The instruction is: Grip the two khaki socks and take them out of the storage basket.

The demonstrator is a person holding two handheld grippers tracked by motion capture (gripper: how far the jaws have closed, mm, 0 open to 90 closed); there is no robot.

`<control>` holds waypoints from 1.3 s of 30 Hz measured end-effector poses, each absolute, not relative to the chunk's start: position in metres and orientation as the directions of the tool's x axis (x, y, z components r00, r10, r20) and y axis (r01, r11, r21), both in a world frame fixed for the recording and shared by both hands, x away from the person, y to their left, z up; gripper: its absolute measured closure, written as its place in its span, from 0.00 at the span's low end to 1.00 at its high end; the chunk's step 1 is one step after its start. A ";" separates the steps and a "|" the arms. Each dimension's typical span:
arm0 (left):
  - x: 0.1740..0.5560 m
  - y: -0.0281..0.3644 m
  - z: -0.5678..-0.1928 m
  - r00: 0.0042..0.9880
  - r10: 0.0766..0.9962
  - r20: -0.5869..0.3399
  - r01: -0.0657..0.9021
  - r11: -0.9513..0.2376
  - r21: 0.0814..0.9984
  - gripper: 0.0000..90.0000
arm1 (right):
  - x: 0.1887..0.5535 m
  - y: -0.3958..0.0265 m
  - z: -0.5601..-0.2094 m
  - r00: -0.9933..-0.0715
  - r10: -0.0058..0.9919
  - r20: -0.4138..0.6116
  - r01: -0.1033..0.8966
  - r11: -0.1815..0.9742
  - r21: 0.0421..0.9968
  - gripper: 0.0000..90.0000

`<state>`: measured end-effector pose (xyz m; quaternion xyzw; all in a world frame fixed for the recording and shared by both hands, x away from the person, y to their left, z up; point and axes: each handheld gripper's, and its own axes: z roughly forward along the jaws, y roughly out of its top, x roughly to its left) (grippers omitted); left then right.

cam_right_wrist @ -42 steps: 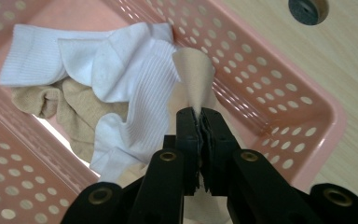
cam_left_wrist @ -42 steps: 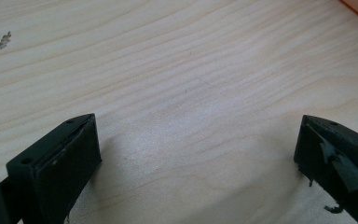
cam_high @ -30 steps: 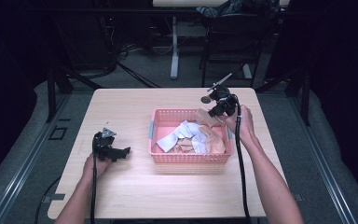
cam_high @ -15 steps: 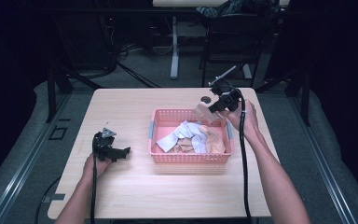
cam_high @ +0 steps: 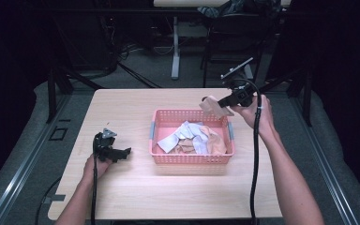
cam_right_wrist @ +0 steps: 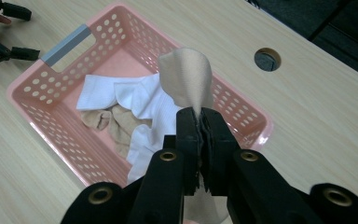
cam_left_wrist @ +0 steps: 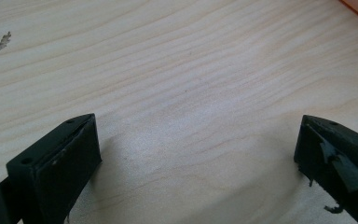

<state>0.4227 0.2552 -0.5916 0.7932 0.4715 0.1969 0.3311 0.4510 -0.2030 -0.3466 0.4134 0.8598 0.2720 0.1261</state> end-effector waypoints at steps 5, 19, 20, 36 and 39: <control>0.423 0.255 -0.592 0.479 0.878 0.000 0.618 -0.337 0.710 0.00 | 0.444 -0.221 -0.338 -0.612 0.791 0.008 0.641 0.490 0.591 0.96; 0.423 0.255 -0.592 0.478 0.879 0.000 0.617 -0.336 0.711 0.00 | 0.435 -0.276 -0.341 -0.535 0.845 -0.001 0.686 0.435 0.584 0.96; 0.423 0.255 -0.592 0.478 0.878 0.000 0.618 -0.336 0.711 0.00 | 0.434 -0.280 -0.342 -0.529 0.849 0.001 0.689 0.428 0.585 0.96; 0.423 0.255 -0.592 0.478 0.879 0.001 0.617 -0.337 0.711 0.00 | 0.435 -0.315 -0.387 -0.449 0.893 0.035 0.764 0.364 0.533 0.96; 0.422 0.255 -0.592 0.476 0.879 0.001 0.618 -0.335 0.711 0.00 | 0.436 -0.318 -0.395 -0.432 0.900 0.054 0.779 0.343 0.524 0.96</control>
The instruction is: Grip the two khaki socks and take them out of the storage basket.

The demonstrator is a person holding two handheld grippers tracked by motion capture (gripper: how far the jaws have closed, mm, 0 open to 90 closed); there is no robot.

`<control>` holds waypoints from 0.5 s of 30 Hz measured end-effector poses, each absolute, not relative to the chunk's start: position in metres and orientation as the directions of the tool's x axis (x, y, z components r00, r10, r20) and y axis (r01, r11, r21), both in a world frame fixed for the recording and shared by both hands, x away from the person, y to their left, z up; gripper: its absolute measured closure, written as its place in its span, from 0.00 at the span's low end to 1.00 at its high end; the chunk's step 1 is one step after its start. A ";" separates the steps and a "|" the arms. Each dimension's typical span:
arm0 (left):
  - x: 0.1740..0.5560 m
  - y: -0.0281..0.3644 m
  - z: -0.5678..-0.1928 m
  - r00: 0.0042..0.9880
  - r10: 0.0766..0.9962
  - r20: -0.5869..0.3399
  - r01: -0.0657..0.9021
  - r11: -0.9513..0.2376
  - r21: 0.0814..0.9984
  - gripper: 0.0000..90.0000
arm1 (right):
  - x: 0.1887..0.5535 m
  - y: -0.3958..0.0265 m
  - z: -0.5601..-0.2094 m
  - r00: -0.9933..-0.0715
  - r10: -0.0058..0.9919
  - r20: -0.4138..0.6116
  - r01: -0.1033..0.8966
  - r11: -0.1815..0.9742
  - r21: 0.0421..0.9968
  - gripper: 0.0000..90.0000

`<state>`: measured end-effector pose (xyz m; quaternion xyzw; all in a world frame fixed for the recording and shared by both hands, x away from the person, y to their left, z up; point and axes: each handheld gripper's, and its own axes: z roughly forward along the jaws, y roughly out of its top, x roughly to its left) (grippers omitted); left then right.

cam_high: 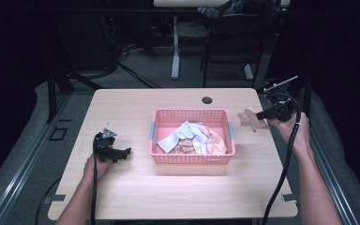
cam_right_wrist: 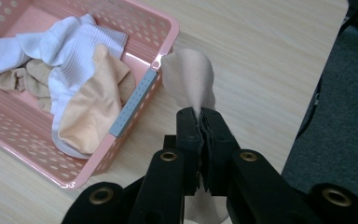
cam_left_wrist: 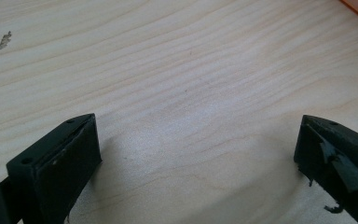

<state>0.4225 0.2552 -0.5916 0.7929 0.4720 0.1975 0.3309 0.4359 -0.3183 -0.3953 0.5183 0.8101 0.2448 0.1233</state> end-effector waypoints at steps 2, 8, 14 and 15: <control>0.422 0.255 -0.592 0.477 0.879 0.001 0.618 -0.336 0.711 0.00 | 0.436 -0.321 -0.401 -0.430 0.901 0.057 0.783 0.341 0.520 0.96; 0.422 0.255 -0.592 0.476 0.879 0.000 0.618 -0.334 0.711 0.00 | 0.441 -0.328 -0.431 -0.386 0.919 0.083 0.828 0.306 0.469 0.96; 0.423 0.255 -0.592 0.477 0.879 0.001 0.617 -0.336 0.711 0.00 | 0.447 -0.329 -0.481 -0.358 0.932 0.064 0.875 0.310 0.372 0.96; 0.423 0.255 -0.592 0.477 0.879 0.000 0.618 -0.336 0.711 0.00 | 0.449 -0.329 -0.490 -0.359 0.931 0.071 0.884 0.315 0.347 0.96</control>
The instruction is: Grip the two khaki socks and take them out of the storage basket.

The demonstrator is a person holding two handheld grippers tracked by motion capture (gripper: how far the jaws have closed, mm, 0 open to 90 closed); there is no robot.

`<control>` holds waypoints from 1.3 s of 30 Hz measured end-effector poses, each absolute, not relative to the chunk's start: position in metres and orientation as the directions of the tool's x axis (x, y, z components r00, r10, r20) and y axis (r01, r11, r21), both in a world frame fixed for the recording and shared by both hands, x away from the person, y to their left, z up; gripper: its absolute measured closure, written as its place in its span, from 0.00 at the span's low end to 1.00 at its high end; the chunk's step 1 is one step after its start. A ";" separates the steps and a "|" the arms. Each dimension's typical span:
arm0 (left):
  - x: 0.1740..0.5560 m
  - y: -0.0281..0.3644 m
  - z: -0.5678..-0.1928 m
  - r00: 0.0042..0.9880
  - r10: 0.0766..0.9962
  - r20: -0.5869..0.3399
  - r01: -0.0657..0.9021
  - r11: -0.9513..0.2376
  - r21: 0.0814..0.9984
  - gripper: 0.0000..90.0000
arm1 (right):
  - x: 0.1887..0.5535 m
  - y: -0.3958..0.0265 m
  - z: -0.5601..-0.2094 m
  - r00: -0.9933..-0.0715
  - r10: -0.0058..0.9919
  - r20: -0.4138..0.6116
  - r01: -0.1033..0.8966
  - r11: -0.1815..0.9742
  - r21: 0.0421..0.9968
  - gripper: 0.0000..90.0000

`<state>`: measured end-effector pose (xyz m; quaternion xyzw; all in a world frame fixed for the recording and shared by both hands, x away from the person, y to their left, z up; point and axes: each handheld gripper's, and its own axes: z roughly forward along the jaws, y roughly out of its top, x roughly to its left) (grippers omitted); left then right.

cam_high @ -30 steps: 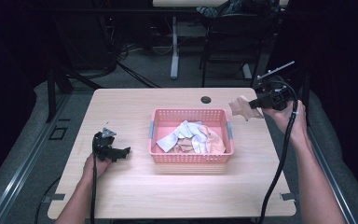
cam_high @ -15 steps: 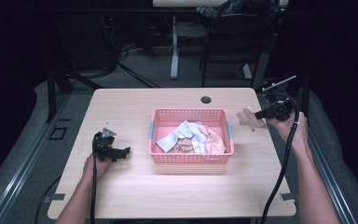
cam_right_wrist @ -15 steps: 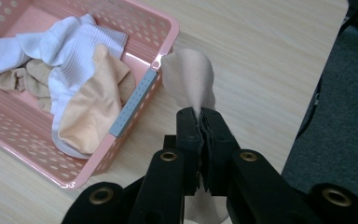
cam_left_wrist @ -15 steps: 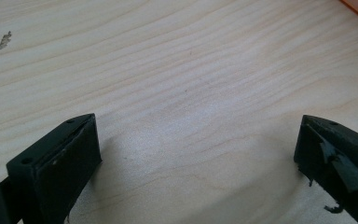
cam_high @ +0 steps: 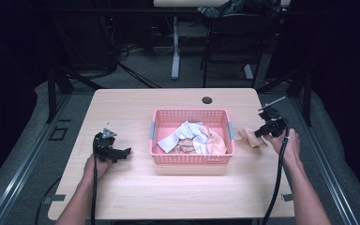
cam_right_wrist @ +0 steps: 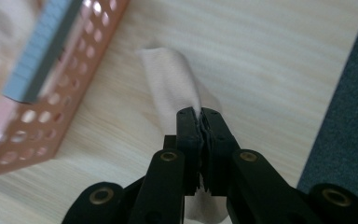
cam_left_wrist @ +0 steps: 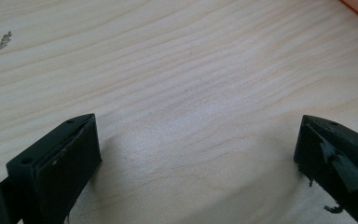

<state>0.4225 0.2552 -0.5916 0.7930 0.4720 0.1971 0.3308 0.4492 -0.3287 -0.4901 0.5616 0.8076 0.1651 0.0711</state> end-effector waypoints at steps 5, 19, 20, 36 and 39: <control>0.422 0.255 -0.592 0.477 0.879 0.001 0.618 -0.336 0.711 0.00 | 0.455 -0.326 -0.515 -0.360 0.930 0.075 0.901 0.326 0.286 0.96; 0.423 0.255 -0.592 0.477 0.879 0.001 0.617 -0.336 0.711 0.00 | 0.449 -0.329 -0.516 -0.339 0.939 0.063 0.895 0.301 0.331 0.42; 0.423 0.255 -0.592 0.477 0.879 0.001 0.617 -0.336 0.711 0.00 | 0.449 -0.329 -0.513 -0.343 0.937 0.067 0.892 0.303 0.335 0.37; 0.422 0.255 -0.592 0.477 0.879 0.001 0.618 -0.336 0.711 0.00 | 0.432 -0.319 -0.453 -0.433 0.899 0.058 0.803 0.356 0.479 0.09; 0.423 0.255 -0.592 0.477 0.879 0.001 0.617 -0.336 0.711 0.00 | 0.431 -0.312 -0.445 -0.456 0.889 0.044 0.795 0.384 0.470 0.06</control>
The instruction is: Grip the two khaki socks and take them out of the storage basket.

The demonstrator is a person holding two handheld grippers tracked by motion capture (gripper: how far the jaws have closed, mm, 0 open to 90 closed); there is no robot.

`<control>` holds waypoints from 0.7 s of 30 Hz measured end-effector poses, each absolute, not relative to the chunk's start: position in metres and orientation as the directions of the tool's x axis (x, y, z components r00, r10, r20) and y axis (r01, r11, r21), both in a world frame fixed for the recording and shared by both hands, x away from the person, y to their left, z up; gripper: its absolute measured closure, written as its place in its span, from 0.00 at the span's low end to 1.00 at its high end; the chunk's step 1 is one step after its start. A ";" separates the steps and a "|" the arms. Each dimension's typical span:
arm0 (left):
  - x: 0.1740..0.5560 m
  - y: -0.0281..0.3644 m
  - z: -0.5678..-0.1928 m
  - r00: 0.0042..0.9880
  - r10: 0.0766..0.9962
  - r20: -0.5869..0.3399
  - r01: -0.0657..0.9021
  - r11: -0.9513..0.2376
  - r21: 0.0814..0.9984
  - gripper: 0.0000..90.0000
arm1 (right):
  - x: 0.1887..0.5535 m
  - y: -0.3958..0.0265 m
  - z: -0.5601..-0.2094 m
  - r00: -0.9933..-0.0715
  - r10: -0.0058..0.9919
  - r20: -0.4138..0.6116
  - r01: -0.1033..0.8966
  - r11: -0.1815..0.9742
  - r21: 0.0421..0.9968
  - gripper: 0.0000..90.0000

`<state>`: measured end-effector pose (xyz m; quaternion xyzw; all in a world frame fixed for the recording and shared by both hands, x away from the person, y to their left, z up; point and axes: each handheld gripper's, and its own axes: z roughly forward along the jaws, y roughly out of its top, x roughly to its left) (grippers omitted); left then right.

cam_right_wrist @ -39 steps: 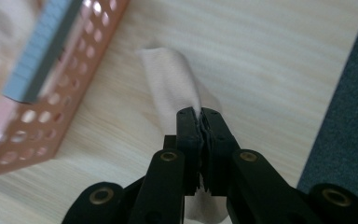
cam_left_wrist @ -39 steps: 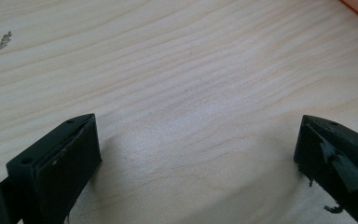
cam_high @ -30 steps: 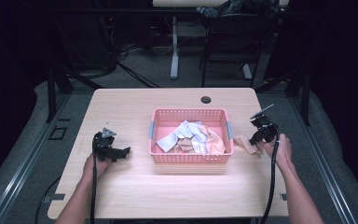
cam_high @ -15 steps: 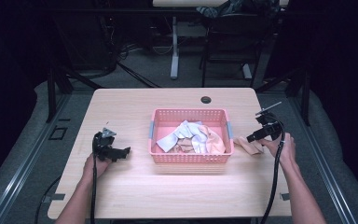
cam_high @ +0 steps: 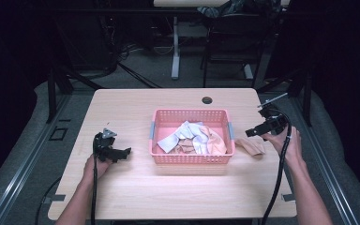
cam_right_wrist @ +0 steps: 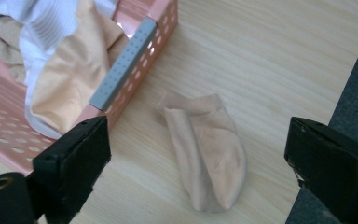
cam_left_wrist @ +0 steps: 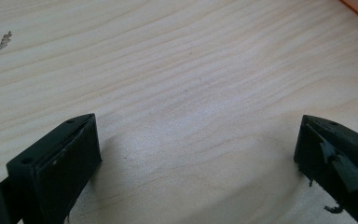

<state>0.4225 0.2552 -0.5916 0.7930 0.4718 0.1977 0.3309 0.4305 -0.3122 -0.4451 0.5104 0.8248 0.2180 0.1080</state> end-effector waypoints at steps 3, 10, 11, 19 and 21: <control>0.422 0.255 -0.592 0.477 0.879 0.001 0.618 -0.336 0.711 0.00 | 0.429 -0.303 -0.438 -0.479 0.877 0.027 0.777 0.410 0.478 0.02; 0.422 0.255 -0.592 0.476 0.879 0.001 0.618 -0.335 0.711 0.00 | 0.429 -0.280 -0.420 -0.533 0.846 -0.001 0.735 0.464 0.494 0.00; 0.422 0.255 -0.592 0.476 0.879 0.002 0.617 -0.336 0.711 0.00 | 0.429 -0.275 -0.418 -0.536 0.844 -0.002 0.733 0.467 0.494 0.00; 0.422 0.255 -0.592 0.475 0.880 0.000 0.619 -0.335 0.710 0.00 | 0.433 -0.239 -0.411 -0.597 0.802 -0.036 0.690 0.536 0.486 0.00; 0.422 0.255 -0.592 0.476 0.880 0.000 0.619 -0.335 0.711 0.00 | 0.434 -0.231 -0.411 -0.615 0.788 -0.033 0.681 0.552 0.481 0.00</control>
